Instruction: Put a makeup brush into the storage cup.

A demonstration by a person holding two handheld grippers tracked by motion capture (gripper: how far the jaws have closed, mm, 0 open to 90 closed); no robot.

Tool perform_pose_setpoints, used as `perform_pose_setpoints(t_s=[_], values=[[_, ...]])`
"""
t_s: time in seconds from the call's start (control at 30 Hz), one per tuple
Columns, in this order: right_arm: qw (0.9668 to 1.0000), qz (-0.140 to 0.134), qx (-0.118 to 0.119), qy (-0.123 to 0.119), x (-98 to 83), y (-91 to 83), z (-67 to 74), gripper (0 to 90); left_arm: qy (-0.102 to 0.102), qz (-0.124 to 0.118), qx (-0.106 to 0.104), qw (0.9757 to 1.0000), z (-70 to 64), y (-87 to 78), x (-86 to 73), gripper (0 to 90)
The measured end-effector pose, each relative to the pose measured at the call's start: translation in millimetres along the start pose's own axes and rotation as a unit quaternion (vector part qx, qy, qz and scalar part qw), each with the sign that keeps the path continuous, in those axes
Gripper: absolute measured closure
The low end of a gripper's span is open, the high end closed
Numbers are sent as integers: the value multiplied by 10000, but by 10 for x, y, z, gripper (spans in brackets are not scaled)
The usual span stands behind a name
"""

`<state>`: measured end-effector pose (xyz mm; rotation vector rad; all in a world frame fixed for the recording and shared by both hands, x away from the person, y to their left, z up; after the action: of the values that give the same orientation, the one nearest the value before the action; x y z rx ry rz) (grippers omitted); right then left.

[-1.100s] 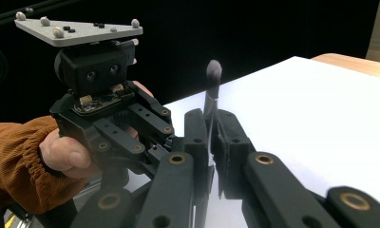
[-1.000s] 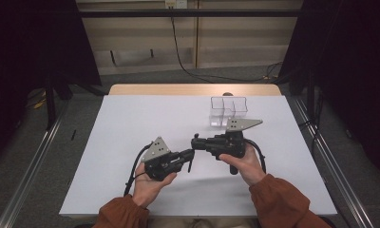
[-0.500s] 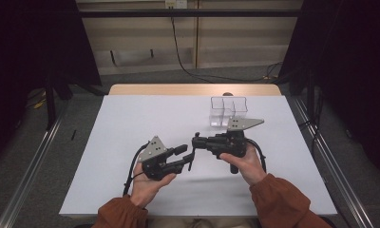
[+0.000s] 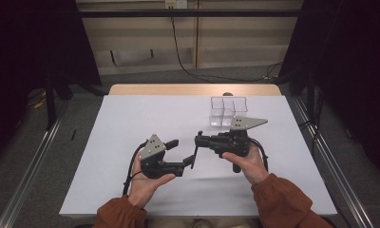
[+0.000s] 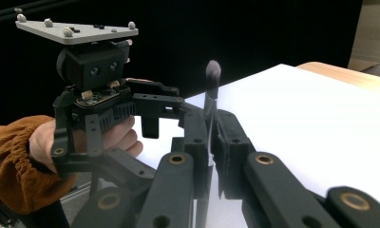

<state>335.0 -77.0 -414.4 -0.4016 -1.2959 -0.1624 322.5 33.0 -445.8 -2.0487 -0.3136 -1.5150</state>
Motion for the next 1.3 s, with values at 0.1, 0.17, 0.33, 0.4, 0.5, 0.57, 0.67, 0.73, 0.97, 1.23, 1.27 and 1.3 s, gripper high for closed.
perform_pose_setpoints(t_s=[0.1,0.17,0.33,0.4,0.5,0.57,0.67,0.73,0.97,1.23,1.27,1.3], values=[[10000,6,-16,-16,1,-2,-2,845,17,-113,-6,9999,14,-17,26,121],[10000,19,-25,-30,-2,-5,-5,844,111,-124,33,9999,36,-38,32,88],[10000,19,-63,-45,1,-28,-20,844,-43,-94,55,9999,115,-125,27,40],[9999,11,-86,-52,6,-40,-27,844,-57,-102,96,9999,154,-157,29,36],[9999,24,-106,-65,1,-51,-36,844,-25,-126,135,9998,188,-202,30,35],[9999,30,-128,-70,0,-58,-39,844,-124,-121,144,9997,211,-230,30,35],[9998,26,-151,-83,2,-72,-42,844,-69,-153,227,9996,247,-279,33,35],[9998,22,-177,-87,5,-89,-46,844,-170,-143,207,9995,263,-320,35,33],[9996,-11,-252,-95,16,-124,-74,844,-179,-316,497,9981,405,-504,17,31],[9992,-64,-388,-97,37,-214,-107,844,-60,-325,670,9972,486,-689,-83,32],[9991,-76,-415,-92,41,-234,-115,844,-119,-360,668,9970,496,-717,-91,32],[9989,-88,-439,-102,45,-250,-126,844,-135,-375,721,9966,517,-749,-100,33]])
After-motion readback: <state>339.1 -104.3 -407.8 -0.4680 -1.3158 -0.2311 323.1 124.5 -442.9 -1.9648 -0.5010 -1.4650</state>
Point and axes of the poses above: each handheld gripper's, and its own axes: y roughly forward along the jaws, x roughly out of its top, z roughly to its left, the point moved 9 cm from there along y, roughly forward along the jaws, and after that the axes turned 3 degrees about -y, right-handed, at the moved point
